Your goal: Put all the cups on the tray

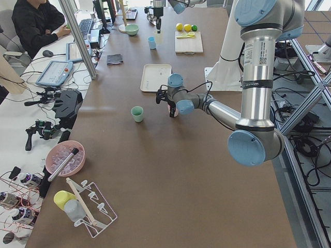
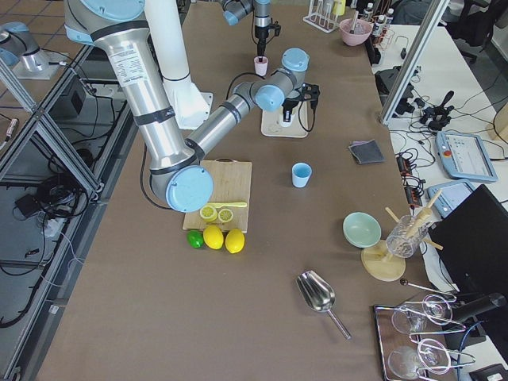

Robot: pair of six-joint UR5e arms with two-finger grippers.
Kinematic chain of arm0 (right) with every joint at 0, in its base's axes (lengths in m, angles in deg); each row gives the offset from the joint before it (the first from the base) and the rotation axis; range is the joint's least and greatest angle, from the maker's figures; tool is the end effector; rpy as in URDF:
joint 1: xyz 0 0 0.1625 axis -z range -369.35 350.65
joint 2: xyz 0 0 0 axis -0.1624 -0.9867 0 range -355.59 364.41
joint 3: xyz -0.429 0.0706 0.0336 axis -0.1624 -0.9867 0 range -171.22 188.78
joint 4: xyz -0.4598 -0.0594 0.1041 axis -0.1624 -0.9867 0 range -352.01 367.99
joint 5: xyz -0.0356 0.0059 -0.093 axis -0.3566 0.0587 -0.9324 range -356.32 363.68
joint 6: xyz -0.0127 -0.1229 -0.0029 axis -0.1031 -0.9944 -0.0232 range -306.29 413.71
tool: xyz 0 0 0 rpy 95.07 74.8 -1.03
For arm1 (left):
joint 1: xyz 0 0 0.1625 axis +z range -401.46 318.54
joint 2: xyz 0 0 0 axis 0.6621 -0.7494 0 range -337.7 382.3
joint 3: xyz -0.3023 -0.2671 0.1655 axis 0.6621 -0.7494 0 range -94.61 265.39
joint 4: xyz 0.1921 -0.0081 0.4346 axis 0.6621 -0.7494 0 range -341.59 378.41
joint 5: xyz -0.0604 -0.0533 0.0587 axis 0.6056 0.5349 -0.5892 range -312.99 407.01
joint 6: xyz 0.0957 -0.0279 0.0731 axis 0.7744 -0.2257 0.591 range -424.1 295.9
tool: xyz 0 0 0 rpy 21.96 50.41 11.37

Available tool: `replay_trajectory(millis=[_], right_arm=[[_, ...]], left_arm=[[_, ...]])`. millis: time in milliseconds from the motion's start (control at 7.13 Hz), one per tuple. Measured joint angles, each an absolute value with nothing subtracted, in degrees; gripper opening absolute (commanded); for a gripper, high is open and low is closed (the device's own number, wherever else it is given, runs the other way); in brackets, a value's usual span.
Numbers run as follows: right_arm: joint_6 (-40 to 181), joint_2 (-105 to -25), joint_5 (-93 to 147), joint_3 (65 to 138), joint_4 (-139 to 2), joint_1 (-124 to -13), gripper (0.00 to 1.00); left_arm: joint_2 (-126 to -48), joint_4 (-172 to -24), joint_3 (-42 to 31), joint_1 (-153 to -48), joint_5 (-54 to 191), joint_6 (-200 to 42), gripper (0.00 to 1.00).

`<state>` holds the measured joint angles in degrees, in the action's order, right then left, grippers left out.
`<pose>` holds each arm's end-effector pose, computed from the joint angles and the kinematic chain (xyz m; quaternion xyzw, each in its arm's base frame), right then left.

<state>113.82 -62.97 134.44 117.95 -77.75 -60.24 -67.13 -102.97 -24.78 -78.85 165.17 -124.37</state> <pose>-0.3657 -0.5332 0.2543 -0.0065 -0.4870 0.0233 0.8731 0.4097 -0.4074 0.4367 0.0478 0.4692 0.0461 0.8806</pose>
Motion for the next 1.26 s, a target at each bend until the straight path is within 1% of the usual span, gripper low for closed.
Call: replay_trajectory(millis=[280,561,841,982,1262], right_arm=[[113.93,-62.08,132.58,116.69,-77.79,-58.17,0.00],[114.01,-60.22,129.84,114.90,-77.76,-55.08,0.00],[115.20,-58.14,126.85,113.15,-77.63,-51.31,0.00],[115.76,-56.10,125.58,111.03,-77.50,-49.96,0.00],[117.33,-51.06,124.22,105.19,-77.24,-48.60,0.00]], left_arm=[[-69.64,-102.90,-24.50,-78.87,165.12,-128.15,0.00],[-73.01,-100.46,-24.43,-81.30,165.29,-131.29,0.00],[-80.98,-91.17,-24.78,-83.27,165.51,-131.83,0.00],[-84.94,-86.57,-24.89,-83.56,165.46,-131.96,0.00],[-88.82,-82.59,-24.92,-83.68,165.34,-132.17,0.00]])
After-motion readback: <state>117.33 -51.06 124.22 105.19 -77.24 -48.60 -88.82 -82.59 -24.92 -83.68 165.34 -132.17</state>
